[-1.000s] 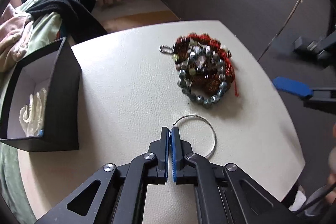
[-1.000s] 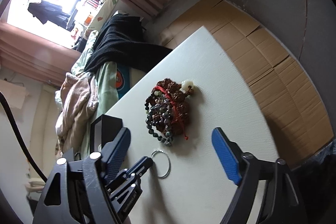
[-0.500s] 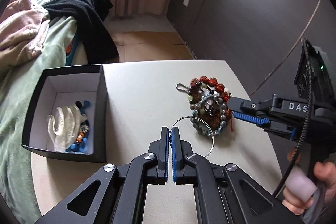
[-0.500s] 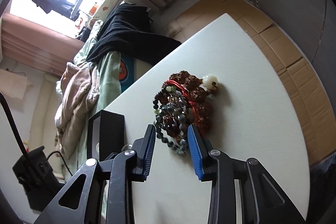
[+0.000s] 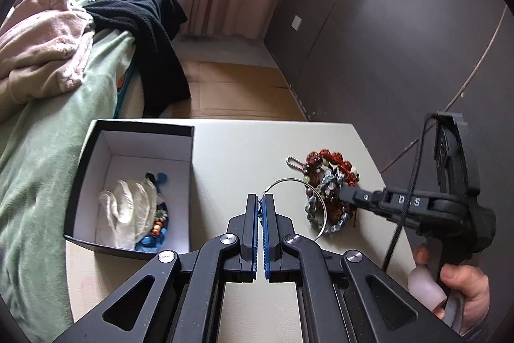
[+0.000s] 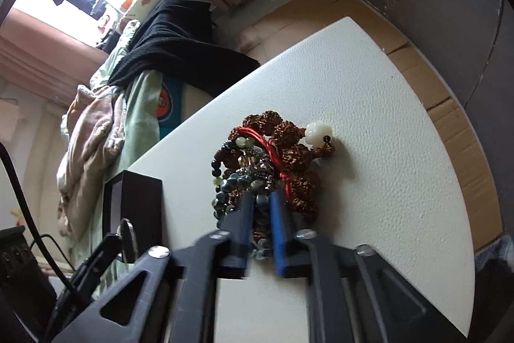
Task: Organize jewelry
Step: 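Drop the ring into the box with the left tool while the right moves the grey bracelet in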
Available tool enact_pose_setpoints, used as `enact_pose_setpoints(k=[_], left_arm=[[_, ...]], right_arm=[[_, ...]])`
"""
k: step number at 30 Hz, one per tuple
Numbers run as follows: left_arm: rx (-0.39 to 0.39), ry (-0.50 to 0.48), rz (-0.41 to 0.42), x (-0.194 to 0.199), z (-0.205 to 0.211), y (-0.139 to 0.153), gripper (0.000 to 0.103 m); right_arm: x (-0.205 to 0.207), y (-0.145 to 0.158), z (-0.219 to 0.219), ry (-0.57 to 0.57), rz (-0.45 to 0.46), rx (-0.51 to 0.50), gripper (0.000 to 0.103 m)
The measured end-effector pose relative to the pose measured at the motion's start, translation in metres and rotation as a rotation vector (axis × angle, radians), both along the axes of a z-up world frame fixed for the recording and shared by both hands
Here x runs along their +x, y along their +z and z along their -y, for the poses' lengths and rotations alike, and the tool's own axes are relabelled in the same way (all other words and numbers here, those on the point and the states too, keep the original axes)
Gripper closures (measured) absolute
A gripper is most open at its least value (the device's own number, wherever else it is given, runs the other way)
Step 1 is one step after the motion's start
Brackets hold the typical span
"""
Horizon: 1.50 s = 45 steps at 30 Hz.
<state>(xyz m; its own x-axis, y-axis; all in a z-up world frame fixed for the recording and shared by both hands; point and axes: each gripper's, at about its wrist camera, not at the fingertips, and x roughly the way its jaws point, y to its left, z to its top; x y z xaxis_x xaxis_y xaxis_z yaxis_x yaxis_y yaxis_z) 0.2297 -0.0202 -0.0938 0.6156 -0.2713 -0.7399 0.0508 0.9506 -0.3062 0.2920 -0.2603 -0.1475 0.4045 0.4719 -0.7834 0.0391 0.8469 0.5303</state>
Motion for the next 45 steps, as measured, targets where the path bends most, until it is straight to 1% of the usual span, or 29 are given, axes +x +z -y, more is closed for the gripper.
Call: enact_pose_setpoints(k=[2, 5, 10, 13, 19, 22, 26, 28, 30, 31, 32, 33, 34, 35, 37, 40, 43, 45], left_arm=[[-0.015, 0.014, 0.005, -0.001, -0.005, 0.003, 0.101], [-0.038, 0.04, 0.016, -0.003, -0.014, 0.012, 0.101], [-0.099, 0.094, 0.044, -0.01, -0.029, 0.03, 0.101], [-0.106, 0.118, 0.054, -0.014, -0.038, 0.035, 0.101], [-0.131, 0.183, 0.072, -0.019, -0.064, 0.039, 0.101], [-0.126, 0.209, 0.089, -0.02, -0.077, 0.04, 0.101], [-0.146, 0.234, 0.088, -0.016, -0.093, 0.032, 0.101], [-0.167, 0.252, 0.078, -0.014, -0.101, 0.028, 0.1], [-0.164, 0.264, 0.048, -0.009, -0.106, 0.025, 0.094], [-0.17, 0.274, 0.03, -0.007, -0.11, 0.023, 0.078], [-0.179, 0.285, 0.03, -0.008, -0.112, 0.022, 0.052], [-0.188, 0.301, 0.039, -0.01, -0.116, 0.023, 0.039], [-0.193, 0.324, 0.06, -0.014, -0.121, 0.025, 0.022], [-0.194, 0.345, 0.085, -0.017, -0.125, 0.028, 0.018], [-0.192, 0.367, 0.108, -0.022, -0.131, 0.032, 0.018], [-0.186, 0.406, 0.108, -0.025, -0.142, 0.032, 0.018], [-0.207, 0.418, 0.096, -0.026, -0.15, 0.029, 0.018], [-0.208, 0.429, 0.099, -0.026, -0.153, 0.029, 0.018]], right_arm=[[-0.003, 0.003, 0.002, -0.005, 0.009, 0.007, 0.092], [-0.01, 0.015, 0.001, -0.001, 0.046, 0.031, 0.092], [-0.022, 0.037, -0.006, -0.001, 0.091, 0.065, 0.092], [-0.028, 0.049, -0.012, -0.003, 0.118, 0.088, 0.092], [-0.039, 0.072, -0.028, 0.0, 0.177, 0.15, 0.092], [-0.042, 0.079, -0.039, 0.011, 0.195, 0.185, 0.092], [-0.044, 0.088, -0.059, 0.044, 0.236, 0.234, 0.092], [-0.045, 0.089, -0.067, 0.063, 0.249, 0.239, 0.092], [-0.044, 0.089, -0.078, 0.087, 0.246, 0.246, 0.092], [-0.043, 0.089, -0.082, 0.095, 0.246, 0.247, 0.092], [-0.042, 0.088, -0.087, 0.106, 0.247, 0.248, 0.092], [-0.04, 0.087, -0.092, 0.117, 0.245, 0.248, 0.092], [-0.039, 0.087, -0.095, 0.125, 0.244, 0.25, 0.092], [-0.038, 0.086, -0.099, 0.134, 0.245, 0.255, 0.092], [-0.037, 0.085, -0.107, 0.15, 0.243, 0.266, 0.092], [-0.036, 0.083, -0.116, 0.169, 0.242, 0.285, 0.092], [-0.034, 0.083, -0.127, 0.188, 0.242, 0.309, 0.092], [-0.032, 0.084, -0.135, 0.205, 0.251, 0.342, 0.092]])
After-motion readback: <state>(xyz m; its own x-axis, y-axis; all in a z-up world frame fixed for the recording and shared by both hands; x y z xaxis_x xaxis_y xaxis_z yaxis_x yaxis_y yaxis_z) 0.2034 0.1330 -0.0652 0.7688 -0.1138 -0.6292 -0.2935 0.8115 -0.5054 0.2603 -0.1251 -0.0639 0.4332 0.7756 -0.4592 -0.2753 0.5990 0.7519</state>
